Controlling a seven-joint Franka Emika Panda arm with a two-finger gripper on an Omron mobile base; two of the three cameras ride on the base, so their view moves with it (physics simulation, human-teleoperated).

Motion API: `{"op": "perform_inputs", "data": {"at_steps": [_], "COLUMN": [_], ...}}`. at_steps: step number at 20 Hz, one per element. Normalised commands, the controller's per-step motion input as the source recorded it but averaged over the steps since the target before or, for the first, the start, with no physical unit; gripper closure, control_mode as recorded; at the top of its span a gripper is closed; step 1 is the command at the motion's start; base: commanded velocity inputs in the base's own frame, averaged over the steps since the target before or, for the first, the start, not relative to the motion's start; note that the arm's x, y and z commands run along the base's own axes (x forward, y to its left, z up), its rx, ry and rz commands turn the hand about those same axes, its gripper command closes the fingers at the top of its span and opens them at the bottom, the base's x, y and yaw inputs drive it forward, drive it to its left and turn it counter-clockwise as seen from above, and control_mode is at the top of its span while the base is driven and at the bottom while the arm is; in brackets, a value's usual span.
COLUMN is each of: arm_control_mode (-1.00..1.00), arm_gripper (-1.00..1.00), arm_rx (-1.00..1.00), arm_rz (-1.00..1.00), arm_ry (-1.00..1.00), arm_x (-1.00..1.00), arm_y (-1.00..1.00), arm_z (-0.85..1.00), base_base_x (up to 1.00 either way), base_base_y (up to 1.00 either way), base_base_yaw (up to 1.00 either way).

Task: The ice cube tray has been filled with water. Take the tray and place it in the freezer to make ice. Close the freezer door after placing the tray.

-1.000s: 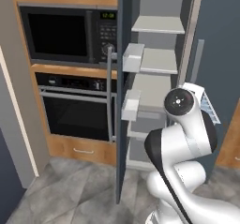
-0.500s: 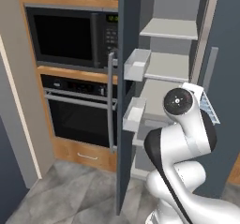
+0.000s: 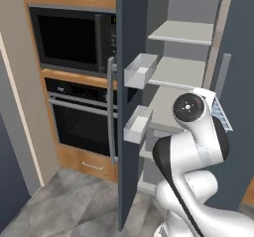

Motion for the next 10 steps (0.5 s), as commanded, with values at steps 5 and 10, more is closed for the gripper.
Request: {"op": "perform_inputs", "data": {"at_steps": [5,10], "arm_control_mode": [1.0,1.0], "arm_gripper": [1.0,1.0], "arm_rx": [0.0,0.0], "arm_rz": [0.0,0.0], "arm_ry": [0.0,0.0], "arm_x": [0.0,0.0], "arm_y": [0.0,0.0], "arm_z": [0.0,0.0], "base_base_x": [0.32,0.39], "base_base_y": [-0.5,-0.48], "base_base_yaw": [0.18,0.17]}}
